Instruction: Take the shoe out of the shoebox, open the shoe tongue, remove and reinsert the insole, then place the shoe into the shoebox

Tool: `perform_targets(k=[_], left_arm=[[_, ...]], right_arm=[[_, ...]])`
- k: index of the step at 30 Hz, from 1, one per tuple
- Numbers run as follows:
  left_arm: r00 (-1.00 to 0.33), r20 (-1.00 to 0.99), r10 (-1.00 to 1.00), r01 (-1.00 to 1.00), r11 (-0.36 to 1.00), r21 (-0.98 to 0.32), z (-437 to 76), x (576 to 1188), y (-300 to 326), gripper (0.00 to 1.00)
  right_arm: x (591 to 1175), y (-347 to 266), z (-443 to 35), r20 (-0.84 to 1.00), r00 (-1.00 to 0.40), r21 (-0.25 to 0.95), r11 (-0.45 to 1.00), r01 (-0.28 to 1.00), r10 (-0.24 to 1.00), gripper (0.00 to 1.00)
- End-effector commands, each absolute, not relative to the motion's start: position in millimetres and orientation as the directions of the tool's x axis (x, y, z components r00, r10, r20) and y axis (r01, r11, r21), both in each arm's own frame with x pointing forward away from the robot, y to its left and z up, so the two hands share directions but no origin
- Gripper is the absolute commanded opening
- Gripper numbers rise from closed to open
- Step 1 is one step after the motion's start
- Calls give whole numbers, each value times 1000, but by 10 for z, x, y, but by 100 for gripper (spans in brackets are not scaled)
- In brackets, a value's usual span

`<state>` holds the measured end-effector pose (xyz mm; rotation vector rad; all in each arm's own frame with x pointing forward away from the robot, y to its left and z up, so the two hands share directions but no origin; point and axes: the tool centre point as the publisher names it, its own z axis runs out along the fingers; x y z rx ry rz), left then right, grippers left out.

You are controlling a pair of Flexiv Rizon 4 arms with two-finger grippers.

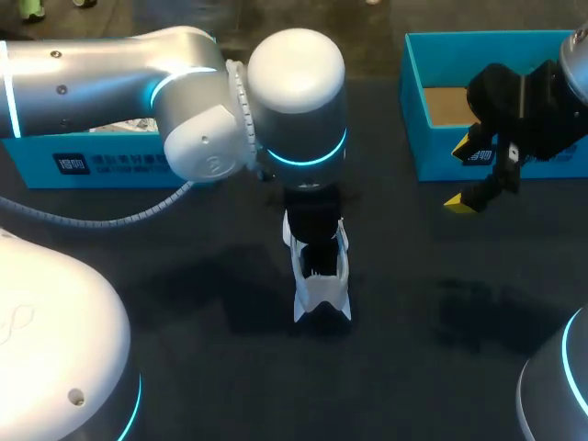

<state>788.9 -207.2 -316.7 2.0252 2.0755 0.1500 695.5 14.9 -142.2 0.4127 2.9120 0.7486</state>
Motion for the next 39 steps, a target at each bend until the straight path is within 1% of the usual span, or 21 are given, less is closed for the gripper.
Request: perform_targets(k=[1, 7, 11, 14, 15, 18, 19, 20, 21, 22, 23, 25, 39], left_arm=[[-6, -92, 996, 976, 26, 216, -3288, 7923, -2106, 44], [0, -76, 997, 983, 14, 183, -3377, 7838, -2108, 44], [-26, -79, 997, 982, 40, 184, -3264, 7800, -2058, 45], [-97, -81, 992, 976, 110, 186, -3100, 7803, -1995, 49], [-120, -88, 989, 974, 134, 180, -3073, 7810, -1975, 52], [-236, -107, 966, 951, 252, 179, -2976, 7833, -1840, 58], [-267, -108, 958, 941, 283, 185, -2965, 7838, -1810, 58], [-325, -110, 939, 919, 341, 199, -2942, 7851, -1739, 64], [-367, -102, 925, 902, 380, 203, -2929, 7849, -1691, 62], [-407, -101, 908, 881, 420, 218, -2914, 7849, -1639, 64], [-440, -110, 891, 867, 453, 209, -2902, 7839, -1591, 69], [-490, -122, 863, 837, 505, 213, -2872, 7809, -1509, 100], [-490, -122, 863, 837, 505, 213, -2872, 7809, -1509, 100]], right_arm=[[6978, 169, -1432, -33, -958, 483, 843, 235, 286, 100], [6978, 169, -1432, -33, -958, 483, 843, 235, 286, 100], [6978, 169, -1432, -33, -958, 483, 843, 235, 286, 100], [6978, 169, -1432, -33, -958, 483, 843, 235, 286, 100], [6978, 169, -1432, -33, -958, 483, 843, 235, 286, 100], [6978, 169, -1432, -33, -958, 483, 843, 235, 286, 100], [6978, 169, -1432, -33, -958, 483, 843, 235, 286, 100], [6978, 169, -1432, -33, -958, 483, 843, 235, 286, 100], [6978, 169, -1432, -33, -958, 483, 843, 235, 286, 100], [6978, 169, -1432, -33, -958, 483, 843, 235, 286, 100], [6978, 169, -1432, -33, -958, 483, 843, 235, 286, 100], [6978, 169, -1432, -33, -958, 483, 843, 235, 286, 100], [6978, 169, -1432, -33, -958, 483, 843, 235, 286, 100]])
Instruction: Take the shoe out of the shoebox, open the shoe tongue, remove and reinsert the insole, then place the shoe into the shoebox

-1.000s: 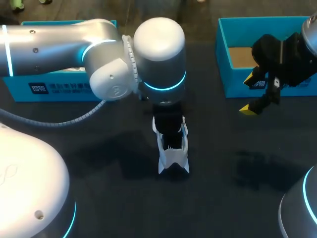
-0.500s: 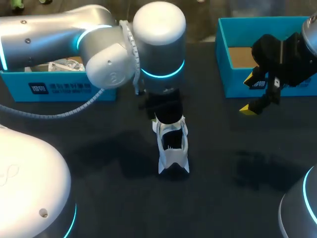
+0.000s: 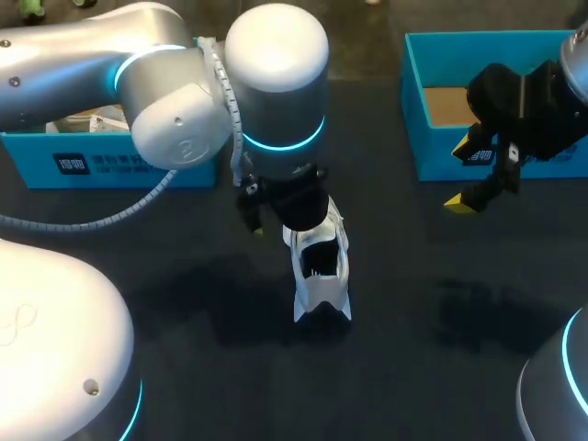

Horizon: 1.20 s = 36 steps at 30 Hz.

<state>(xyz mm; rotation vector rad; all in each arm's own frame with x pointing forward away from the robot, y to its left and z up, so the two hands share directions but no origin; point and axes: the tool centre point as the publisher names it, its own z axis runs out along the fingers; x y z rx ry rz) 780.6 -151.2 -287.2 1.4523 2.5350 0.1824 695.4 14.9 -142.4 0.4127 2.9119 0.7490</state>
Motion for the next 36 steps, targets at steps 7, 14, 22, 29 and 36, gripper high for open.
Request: perform_targets(k=[7, 14, 22, 29, 36], left_arm=[[-625, -161, 764, 744, 645, 173, -2836, 7827, -1517, 100], [-777, -210, 594, 590, 802, 87, -2719, 7689, -1549, 100], [-891, -196, 410, 412, 911, 36, -2664, 7494, -1540, 100], [-946, -169, 278, 284, 959, -9, -2638, 7298, -1566, 100], [-969, -166, 182, 191, 981, -40, -2627, 7121, -1591, 100]], right_arm=[[6978, 169, -1432, -33, -958, 483, 843, 235, 286, 100], [6986, 5, -1370, -47, -949, 463, 849, 255, 311, 100], [6942, -231, -1301, -72, -949, 419, 873, 249, 306, 100], [6920, -410, -1220, -99, -949, 394, 888, 237, 298, 100], [6920, -426, -1215, -97, -952, 384, 893, 235, 292, 100]])
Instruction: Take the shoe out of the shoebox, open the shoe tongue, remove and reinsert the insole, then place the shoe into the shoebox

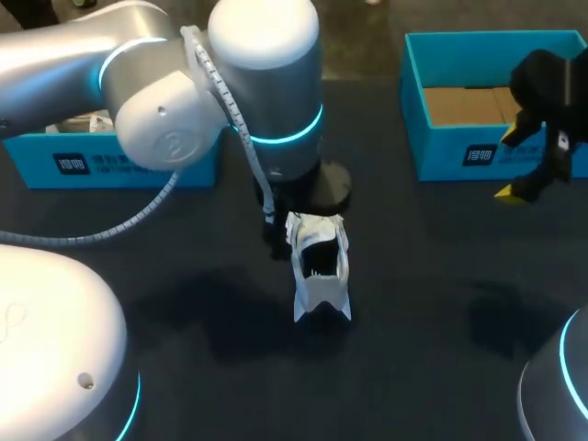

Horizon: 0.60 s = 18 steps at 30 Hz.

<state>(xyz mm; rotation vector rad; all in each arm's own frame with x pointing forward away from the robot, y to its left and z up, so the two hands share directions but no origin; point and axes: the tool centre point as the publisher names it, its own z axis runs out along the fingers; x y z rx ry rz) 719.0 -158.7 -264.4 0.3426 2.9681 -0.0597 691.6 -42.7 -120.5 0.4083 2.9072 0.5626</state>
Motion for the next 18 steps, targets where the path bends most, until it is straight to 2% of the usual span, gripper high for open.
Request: perform_targets(k=[1, 18], left_arm=[[-971, -165, 175, 185, 982, -45, -2626, 7084, -1602, 100], [-978, -151, 144, 161, 981, -112, -3061, 6576, -2003, 100]], right_arm=[[6920, -426, -1215, -97, -952, 384, 893, 235, 292, 100], [6920, -426, -1215, -97, -952, 384, 893, 235, 292, 100]])
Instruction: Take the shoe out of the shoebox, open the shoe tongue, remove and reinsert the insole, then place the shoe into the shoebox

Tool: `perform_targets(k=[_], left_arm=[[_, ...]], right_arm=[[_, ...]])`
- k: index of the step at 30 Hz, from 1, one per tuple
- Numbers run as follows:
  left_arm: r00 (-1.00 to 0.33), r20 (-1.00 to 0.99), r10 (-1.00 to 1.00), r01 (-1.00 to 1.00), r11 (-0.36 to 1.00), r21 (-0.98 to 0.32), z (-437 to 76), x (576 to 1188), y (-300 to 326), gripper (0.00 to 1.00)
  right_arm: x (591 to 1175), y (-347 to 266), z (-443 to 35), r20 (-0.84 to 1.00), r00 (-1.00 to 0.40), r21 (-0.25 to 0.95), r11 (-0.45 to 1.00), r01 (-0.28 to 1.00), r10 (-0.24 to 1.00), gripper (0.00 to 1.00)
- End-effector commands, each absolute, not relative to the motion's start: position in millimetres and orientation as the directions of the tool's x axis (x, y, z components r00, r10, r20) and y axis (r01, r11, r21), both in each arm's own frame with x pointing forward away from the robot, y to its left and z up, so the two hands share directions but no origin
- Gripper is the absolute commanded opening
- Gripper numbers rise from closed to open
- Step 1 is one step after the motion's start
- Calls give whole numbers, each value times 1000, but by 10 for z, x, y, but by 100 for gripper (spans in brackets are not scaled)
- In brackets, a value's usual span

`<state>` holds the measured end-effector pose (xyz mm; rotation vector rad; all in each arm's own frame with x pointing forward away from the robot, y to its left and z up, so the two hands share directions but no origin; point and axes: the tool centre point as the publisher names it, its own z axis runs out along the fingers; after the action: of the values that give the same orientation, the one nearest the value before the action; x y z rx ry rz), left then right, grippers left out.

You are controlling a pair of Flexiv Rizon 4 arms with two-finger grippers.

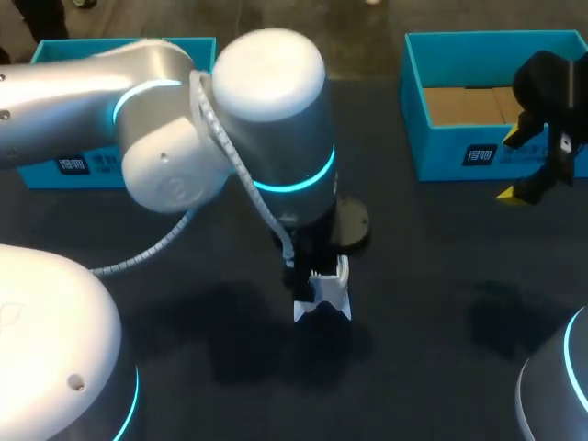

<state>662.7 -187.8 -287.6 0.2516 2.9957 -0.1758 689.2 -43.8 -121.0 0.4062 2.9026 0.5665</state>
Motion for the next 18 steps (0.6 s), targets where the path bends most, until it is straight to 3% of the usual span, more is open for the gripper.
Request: perform_targets(k=[1, 18], left_arm=[[-979, -138, 153, 168, 981, -102, -3100, 6563, -2027, 100], [-990, -138, 15, 27, 996, -87, -3604, 6544, -2116, 100]], right_arm=[[6920, -426, -1215, -97, -952, 384, 893, 235, 292, 100], [6920, -426, -1215, -97, -952, 384, 893, 235, 292, 100]])
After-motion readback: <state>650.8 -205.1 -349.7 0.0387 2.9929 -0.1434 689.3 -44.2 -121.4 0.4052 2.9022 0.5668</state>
